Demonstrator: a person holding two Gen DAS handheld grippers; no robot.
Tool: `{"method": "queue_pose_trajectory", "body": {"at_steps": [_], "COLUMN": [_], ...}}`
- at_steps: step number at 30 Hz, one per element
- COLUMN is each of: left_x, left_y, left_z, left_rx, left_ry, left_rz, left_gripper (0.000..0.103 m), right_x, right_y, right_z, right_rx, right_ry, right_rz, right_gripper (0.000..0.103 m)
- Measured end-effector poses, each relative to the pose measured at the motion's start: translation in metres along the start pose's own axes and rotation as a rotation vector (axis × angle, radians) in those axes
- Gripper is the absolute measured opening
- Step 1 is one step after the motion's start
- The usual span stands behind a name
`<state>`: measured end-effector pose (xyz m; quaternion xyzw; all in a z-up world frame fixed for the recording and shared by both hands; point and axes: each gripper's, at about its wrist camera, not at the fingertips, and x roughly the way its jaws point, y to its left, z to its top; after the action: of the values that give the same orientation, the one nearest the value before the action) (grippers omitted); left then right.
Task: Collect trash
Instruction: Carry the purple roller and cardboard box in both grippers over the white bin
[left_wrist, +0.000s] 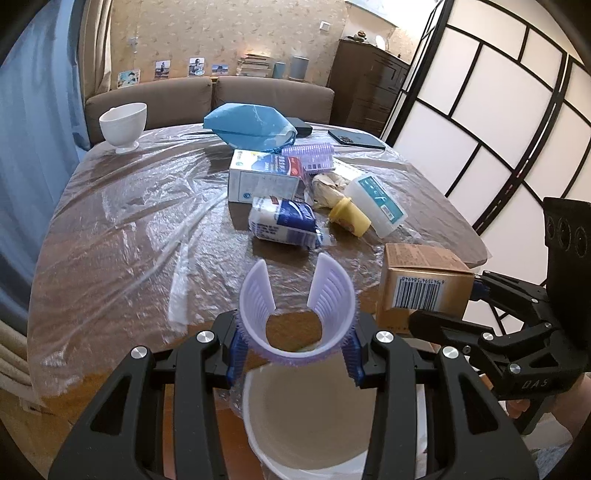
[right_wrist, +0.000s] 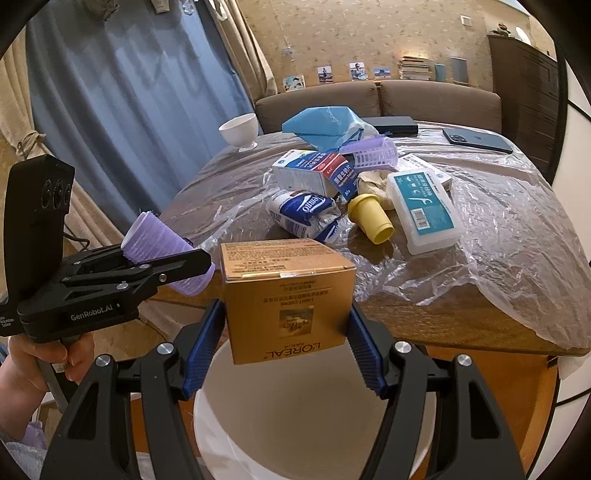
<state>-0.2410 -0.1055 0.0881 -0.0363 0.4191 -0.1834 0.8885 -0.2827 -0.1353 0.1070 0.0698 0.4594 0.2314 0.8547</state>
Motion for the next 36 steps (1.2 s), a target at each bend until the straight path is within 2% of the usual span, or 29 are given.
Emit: {"method": "queue_pose_trajectory", "body": {"at_steps": [14, 36], "left_x": [-0.004, 0.025], "left_y": [-0.032, -0.033], "left_z": [-0.033, -0.069], "left_rx": [-0.018, -0.005], "left_ry": [0.053, 0.173], "left_rz": [0.030, 0.080], "left_gripper": [0.044, 0.044], "right_x": [-0.021, 0.004], "right_y": [-0.010, -0.023], "right_z": [-0.033, -0.068], "right_rx": [-0.027, 0.014], "right_ry": [0.048, 0.170], "right_rz": [0.036, 0.001], "right_gripper": [0.065, 0.065]}}
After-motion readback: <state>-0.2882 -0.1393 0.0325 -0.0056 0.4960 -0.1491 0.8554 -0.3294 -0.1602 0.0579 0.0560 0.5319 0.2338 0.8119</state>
